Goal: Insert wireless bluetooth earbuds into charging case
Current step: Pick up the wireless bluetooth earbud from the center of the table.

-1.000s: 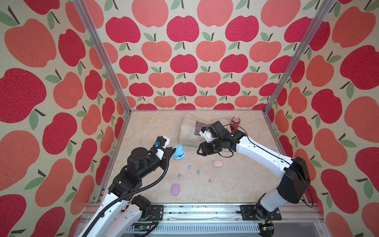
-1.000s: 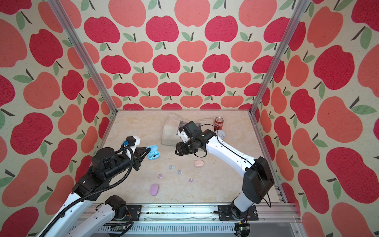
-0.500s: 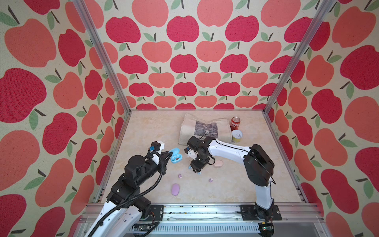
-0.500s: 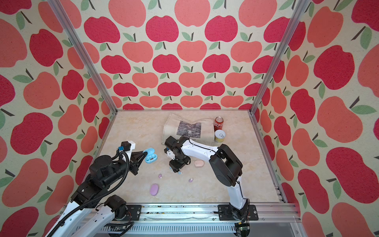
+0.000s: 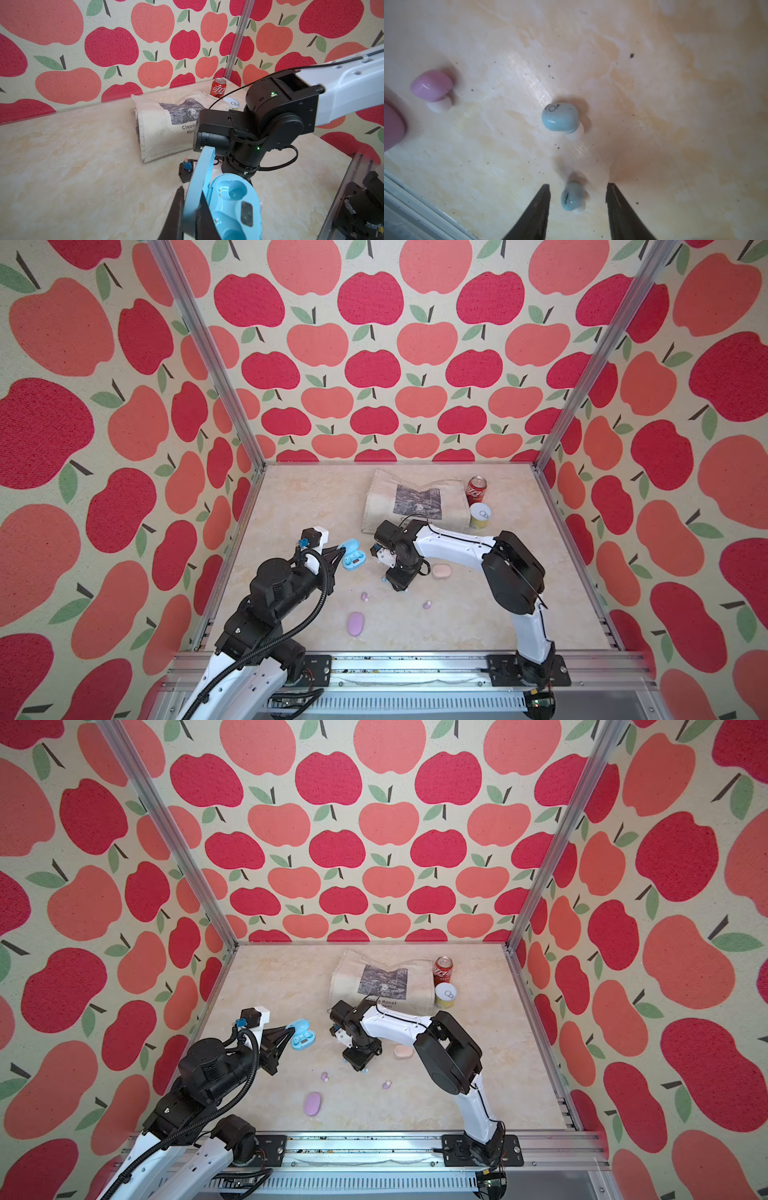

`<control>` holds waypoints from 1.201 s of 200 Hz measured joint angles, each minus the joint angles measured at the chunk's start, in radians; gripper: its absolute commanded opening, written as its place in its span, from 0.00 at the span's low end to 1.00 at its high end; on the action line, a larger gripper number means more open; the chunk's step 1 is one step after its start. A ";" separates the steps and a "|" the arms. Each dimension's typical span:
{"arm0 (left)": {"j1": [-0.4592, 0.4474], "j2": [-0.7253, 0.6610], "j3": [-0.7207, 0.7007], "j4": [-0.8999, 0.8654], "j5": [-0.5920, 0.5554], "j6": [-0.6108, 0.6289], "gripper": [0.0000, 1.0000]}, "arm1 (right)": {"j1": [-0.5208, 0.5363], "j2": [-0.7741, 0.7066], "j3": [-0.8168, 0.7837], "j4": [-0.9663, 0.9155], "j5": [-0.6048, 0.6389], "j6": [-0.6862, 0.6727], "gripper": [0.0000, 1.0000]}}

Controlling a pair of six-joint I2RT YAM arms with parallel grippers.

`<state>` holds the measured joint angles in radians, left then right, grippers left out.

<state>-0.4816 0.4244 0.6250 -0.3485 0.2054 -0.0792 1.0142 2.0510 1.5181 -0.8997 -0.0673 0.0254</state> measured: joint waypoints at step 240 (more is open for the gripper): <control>0.037 0.033 0.000 0.030 0.022 0.017 0.00 | 0.031 0.023 0.003 -0.035 0.020 -0.021 0.04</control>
<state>-0.4446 0.4576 0.6254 -0.3183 0.2272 -0.0624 1.0451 2.0743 1.5215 -0.9352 -0.0475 0.0044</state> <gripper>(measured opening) 0.105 0.164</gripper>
